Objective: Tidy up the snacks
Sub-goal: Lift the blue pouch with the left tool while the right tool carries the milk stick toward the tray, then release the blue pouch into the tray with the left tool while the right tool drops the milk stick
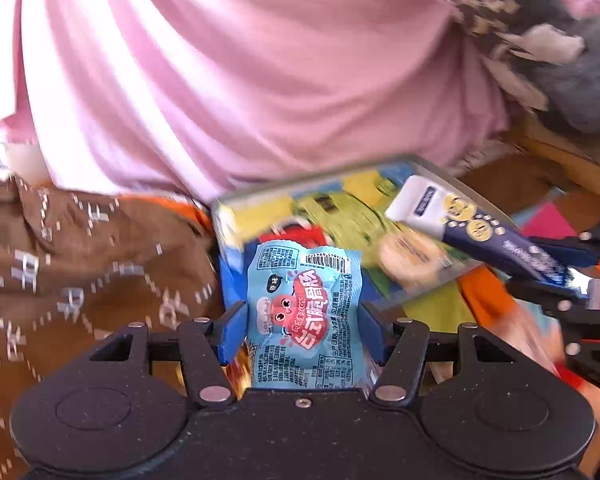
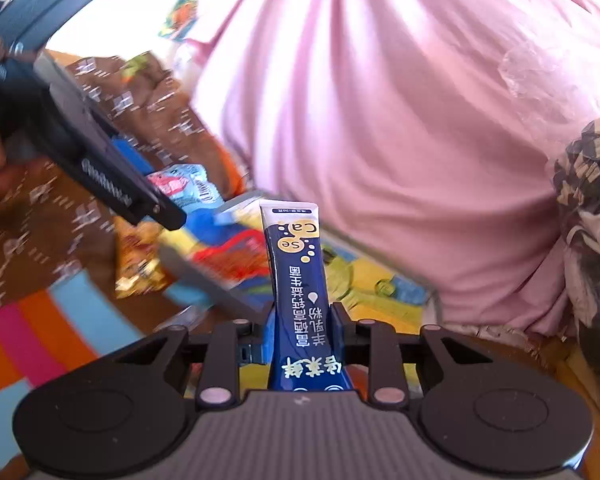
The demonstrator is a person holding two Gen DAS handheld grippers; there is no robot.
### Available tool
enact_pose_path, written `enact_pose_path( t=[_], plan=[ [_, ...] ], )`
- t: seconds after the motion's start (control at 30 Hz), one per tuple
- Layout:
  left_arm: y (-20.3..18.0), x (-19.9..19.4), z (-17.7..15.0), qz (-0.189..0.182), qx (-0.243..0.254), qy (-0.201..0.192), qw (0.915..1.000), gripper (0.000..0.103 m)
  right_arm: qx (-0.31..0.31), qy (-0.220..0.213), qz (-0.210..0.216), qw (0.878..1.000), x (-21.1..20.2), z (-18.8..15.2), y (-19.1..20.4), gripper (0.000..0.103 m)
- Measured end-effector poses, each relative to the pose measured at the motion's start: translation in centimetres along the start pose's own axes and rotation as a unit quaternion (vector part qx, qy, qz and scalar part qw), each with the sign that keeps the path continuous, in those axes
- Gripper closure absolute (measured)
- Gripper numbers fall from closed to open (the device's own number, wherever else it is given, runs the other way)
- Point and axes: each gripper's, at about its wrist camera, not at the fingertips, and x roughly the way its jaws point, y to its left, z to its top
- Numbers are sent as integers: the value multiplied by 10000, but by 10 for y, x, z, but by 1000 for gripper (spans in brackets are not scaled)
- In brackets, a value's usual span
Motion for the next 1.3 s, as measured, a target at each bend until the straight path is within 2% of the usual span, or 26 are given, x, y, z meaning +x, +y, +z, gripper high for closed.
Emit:
enact_pose_path(
  t=[0.1,0.3,0.47,0.6,0.73,0.93,1.13,1.3],
  plan=[
    [-1,21,17,204,-19,-22,9998,42,191,37,-30,9998,17,10,-19,72],
    [3,50,33,366,-231,-208,9988,42,49,244,-254,9994,50,28,-42,72],
    [7,74,33,475,-324,-575,9967,42,-446,330,-408,9976,77,36,-40,72],
    [13,90,31,647,-499,-445,9957,42,-100,376,-404,9984,102,34,-34,72],
    [14,100,29,670,-214,-175,9974,42,-138,273,-352,9989,115,20,-22,72],
    [13,106,22,700,40,-216,9973,42,-230,221,-358,9989,134,16,-21,72],
    [8,111,14,714,-7,-133,9974,41,-212,340,-404,9984,141,11,-23,72],
    [4,115,13,697,-1,-51,9976,41,-207,656,-270,9973,153,8,-22,70]
  ],
)
